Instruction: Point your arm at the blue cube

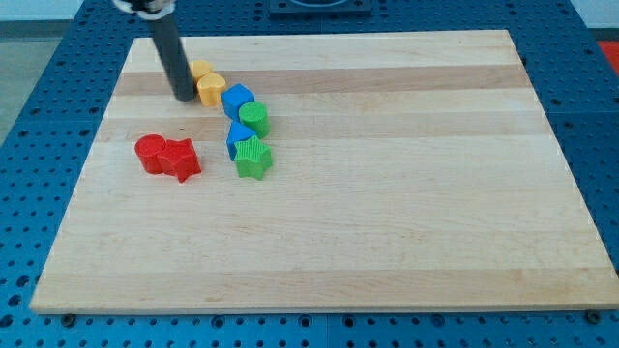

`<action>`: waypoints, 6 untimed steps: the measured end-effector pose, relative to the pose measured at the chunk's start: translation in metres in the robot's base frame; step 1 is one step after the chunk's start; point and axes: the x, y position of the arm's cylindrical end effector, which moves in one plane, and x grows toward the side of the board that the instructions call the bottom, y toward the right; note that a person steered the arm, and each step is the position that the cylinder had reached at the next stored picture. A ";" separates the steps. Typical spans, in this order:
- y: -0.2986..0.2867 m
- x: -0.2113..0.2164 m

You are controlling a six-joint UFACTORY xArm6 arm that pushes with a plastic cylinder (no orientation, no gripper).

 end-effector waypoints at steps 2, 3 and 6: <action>-0.014 0.000; -0.021 -0.014; -0.016 -0.026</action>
